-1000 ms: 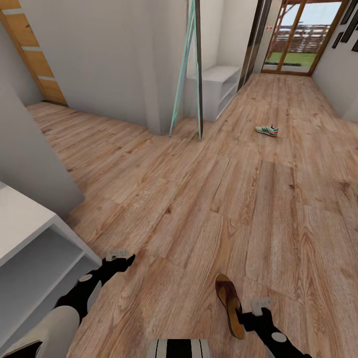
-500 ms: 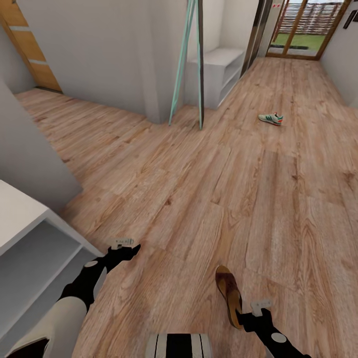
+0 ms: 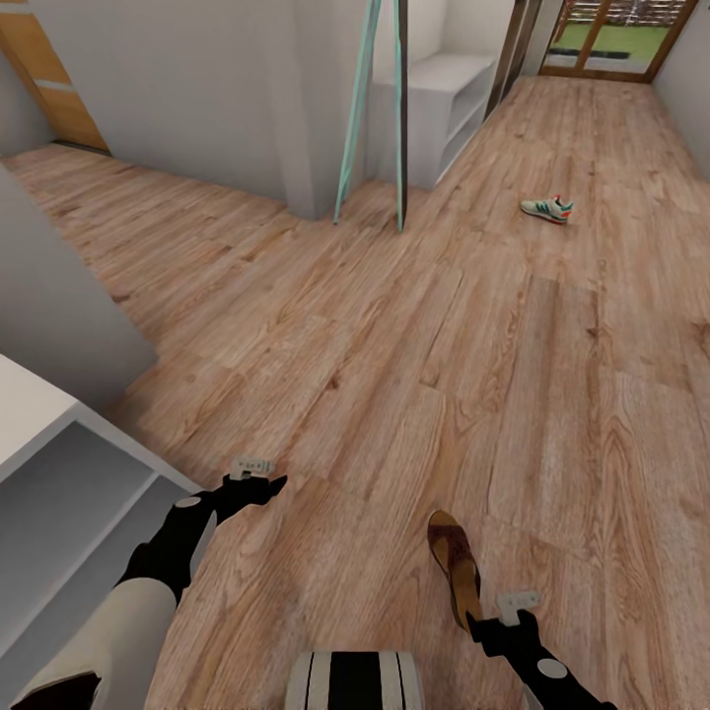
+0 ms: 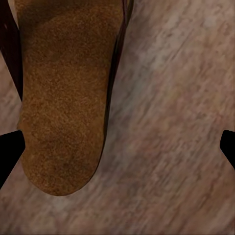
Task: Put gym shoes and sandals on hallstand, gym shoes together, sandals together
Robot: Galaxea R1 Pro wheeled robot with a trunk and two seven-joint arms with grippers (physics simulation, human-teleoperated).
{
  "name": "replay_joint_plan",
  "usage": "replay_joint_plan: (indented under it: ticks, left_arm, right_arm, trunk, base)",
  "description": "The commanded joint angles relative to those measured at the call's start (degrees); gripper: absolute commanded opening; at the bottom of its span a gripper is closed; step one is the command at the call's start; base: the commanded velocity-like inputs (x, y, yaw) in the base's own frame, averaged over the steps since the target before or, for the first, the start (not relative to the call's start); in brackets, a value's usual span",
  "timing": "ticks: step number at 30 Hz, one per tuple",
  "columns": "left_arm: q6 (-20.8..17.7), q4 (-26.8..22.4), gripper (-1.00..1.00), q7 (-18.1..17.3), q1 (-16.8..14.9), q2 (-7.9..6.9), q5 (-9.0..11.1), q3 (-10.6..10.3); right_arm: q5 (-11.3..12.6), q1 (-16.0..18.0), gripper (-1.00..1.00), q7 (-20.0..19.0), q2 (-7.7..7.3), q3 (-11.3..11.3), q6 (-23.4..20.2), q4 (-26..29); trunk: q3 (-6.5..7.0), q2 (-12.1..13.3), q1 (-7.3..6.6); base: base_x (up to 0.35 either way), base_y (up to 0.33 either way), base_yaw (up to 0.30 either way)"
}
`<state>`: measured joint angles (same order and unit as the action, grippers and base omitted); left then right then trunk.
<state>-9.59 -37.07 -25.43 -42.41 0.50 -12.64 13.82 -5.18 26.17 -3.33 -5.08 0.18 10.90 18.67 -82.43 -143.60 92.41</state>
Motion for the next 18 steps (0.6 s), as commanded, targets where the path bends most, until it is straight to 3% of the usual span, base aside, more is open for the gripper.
replay_joint_plan:
  ticks: [1,18]
  left_arm:
    - [-0.6,-0.4,1.00,-0.5,0.0,0.08,-0.2,0.2]
    - [-1.0,-0.9,1.00,-0.5,0.1,0.02,-0.1,0.1]
  right_arm:
    - [-0.5,0.0,1.00,0.0,-0.02,0.0,0.2,0.0]
    - [-0.5,0.0,1.00,0.0,-0.02,-0.1,0.2,0.2]
  trunk:
    - [-0.13,0.0,-0.01]
    - [-0.84,0.0,-0.01]
  base:
    - [0.000,0.000,0.000]
    - [0.000,0.000,0.000]
